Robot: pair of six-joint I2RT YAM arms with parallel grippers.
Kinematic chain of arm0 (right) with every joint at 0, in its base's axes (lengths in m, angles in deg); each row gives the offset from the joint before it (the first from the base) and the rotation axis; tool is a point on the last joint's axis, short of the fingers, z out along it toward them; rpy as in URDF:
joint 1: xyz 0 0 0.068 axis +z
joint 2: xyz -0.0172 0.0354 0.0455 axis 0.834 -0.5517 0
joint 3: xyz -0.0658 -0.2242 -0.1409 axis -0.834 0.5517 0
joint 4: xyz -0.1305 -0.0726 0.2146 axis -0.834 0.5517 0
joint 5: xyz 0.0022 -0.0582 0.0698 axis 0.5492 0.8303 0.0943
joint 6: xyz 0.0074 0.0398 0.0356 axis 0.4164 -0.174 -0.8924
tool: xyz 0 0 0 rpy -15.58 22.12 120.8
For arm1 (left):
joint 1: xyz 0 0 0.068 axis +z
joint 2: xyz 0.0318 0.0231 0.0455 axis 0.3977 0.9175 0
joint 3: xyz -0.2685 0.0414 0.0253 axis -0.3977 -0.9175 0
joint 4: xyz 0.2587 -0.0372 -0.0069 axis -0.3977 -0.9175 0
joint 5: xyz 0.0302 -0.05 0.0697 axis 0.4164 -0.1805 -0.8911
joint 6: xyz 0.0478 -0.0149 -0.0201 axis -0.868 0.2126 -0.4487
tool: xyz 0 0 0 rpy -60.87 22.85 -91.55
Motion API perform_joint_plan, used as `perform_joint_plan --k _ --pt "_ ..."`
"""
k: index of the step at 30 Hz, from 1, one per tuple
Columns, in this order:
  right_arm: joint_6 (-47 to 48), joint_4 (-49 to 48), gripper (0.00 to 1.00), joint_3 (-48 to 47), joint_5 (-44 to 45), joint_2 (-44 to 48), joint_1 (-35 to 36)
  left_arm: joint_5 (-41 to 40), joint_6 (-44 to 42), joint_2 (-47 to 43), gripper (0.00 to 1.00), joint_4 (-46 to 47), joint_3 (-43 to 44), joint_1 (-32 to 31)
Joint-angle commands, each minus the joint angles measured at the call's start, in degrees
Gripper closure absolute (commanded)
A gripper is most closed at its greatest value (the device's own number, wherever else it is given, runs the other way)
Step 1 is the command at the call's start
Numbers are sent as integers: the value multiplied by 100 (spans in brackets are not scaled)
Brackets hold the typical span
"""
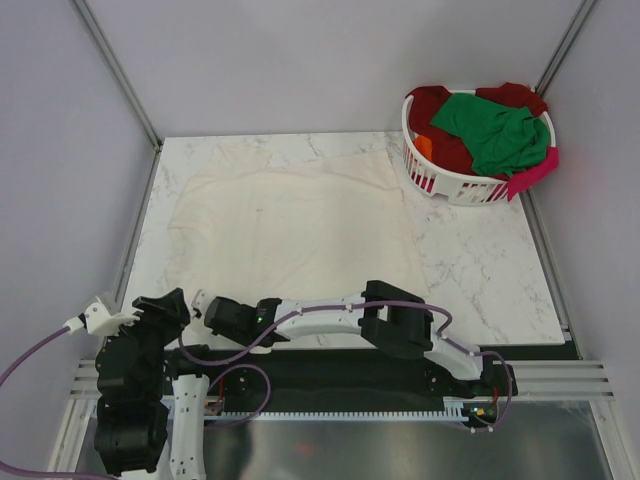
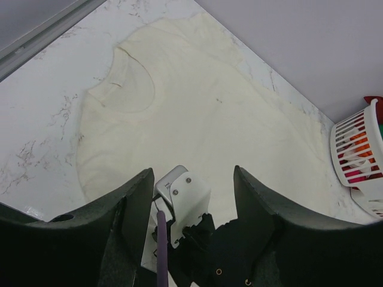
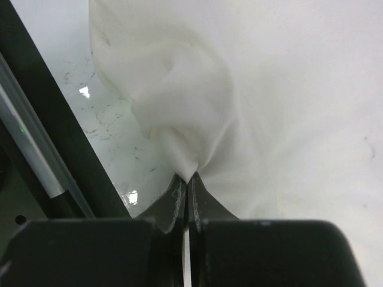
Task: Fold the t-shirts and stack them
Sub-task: Flatten the tshirt out
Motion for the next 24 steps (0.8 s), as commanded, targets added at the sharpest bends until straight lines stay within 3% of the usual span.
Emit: perform_joint_plan --k 1,5,6,8,9,11,12,13,14,15,16,24 --pt "103 328 100 -447 153 82 -165 19 166 53 37 190 51 55" --pt "-326 364 100 -632 -1461 627 -910 54 140 149 37 208 51 55" --pt "-502 329 100 -711 -2492 619 -1512 71 140 193 36 208 43 55" --pt "-1257 206 98 -1062 -3438 227 -2209 89 122 246 37 208 42 55" --pt "-1564 171 90 -1324 -3982 -55 -2892 98 131 298 37 208 42 46" --pt "-2749 -13 80 -2151 -5188 -1122 -3537 98 122 334 37 199 42 64" --pt "-3015 -93 47 -2432 -5462 -1469 -3984 106 122 369 37 207 34 64" --pt "-3156 -59 34 -2956 -5725 -1751 -4145 106 113 378 37 199 34 55" --pt "-3080 11 25 -3066 -5693 -1954 -4251 115 113 378 37 199 34 46" --pt "-2957 56 6 -3024 -5623 -1878 -4382 124 105 387 37 207 34 46" --pt "-2808 47 2 -2710 -5362 -1738 -4419 124 113 404 37 208 25 46" --pt "-1692 47 2 -1381 -4156 108 -4182 106 131 413 37 208 16 55"
